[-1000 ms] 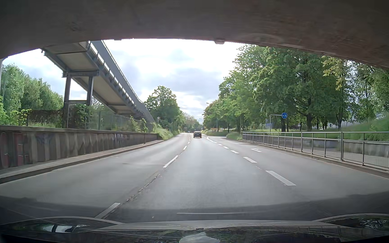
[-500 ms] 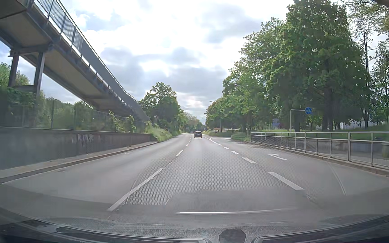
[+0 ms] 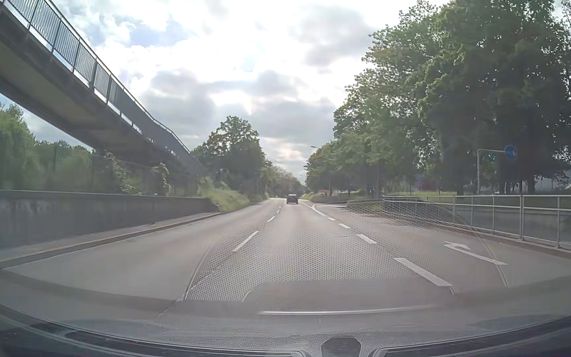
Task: Follow the waypoints while adhering to traffic rules and regulations
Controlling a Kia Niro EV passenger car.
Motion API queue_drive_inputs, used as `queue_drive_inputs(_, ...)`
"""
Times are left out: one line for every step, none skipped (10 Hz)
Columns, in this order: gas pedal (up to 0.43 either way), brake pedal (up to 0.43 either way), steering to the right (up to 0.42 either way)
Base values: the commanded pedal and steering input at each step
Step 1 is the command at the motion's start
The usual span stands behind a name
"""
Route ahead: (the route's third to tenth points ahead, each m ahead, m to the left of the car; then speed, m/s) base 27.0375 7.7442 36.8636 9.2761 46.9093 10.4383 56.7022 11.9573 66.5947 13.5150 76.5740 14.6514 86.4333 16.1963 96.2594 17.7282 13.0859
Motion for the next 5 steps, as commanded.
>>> queue_drive_inputs(0.138, 0.0, -0.007)
queue_drive_inputs(0.138, 0.0, -0.007)
queue_drive_inputs(0.138, 0.0, -0.007)
queue_drive_inputs(0.138, 0.0, -0.007)
queue_drive_inputs(0.138, 0.0, -0.006)
